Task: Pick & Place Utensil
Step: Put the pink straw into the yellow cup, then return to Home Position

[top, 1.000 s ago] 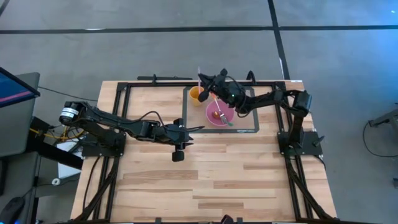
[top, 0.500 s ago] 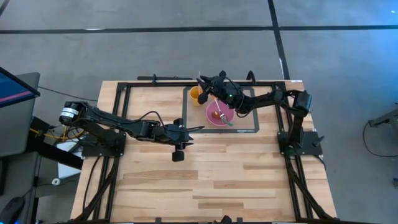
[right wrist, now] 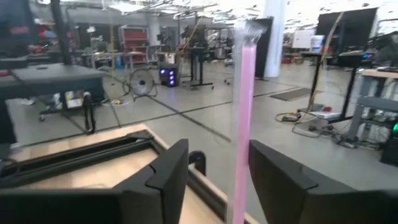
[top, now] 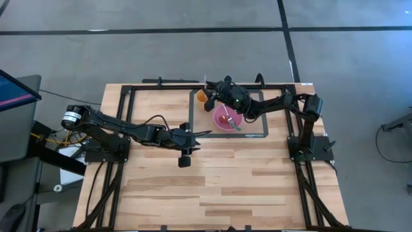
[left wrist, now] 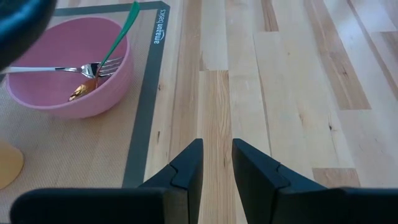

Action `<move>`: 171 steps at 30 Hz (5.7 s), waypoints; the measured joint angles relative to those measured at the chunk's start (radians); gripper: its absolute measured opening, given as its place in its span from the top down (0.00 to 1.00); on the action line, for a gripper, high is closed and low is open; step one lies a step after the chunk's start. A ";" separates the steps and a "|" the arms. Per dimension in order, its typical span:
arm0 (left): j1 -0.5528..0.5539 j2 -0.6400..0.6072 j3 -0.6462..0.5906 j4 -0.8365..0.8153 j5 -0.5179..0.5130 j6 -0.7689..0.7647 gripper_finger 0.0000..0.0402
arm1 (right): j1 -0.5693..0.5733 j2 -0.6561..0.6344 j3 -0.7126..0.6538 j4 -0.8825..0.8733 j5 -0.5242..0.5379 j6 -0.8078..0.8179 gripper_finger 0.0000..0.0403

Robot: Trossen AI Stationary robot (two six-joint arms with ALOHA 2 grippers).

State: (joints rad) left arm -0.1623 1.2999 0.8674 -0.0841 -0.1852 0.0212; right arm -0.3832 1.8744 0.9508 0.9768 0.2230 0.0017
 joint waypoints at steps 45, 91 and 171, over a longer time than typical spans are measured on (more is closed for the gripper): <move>0.000 -0.004 0.000 0.024 0.000 -0.003 0.79 | 0.322 -0.516 -0.001 -0.753 0.129 -0.246 0.37; 0.000 -1.143 -0.723 0.352 -0.001 -0.049 0.79 | 0.612 -1.501 -0.736 -0.800 0.167 0.052 0.37; 0.002 -1.292 -0.861 0.144 -0.118 -0.006 0.79 | 0.610 -1.873 -0.946 -0.909 0.171 0.086 0.37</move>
State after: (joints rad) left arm -0.1608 0.0077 0.0063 0.0601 -0.3028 0.0150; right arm 0.2268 0.0017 0.0051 0.0673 0.3943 0.0875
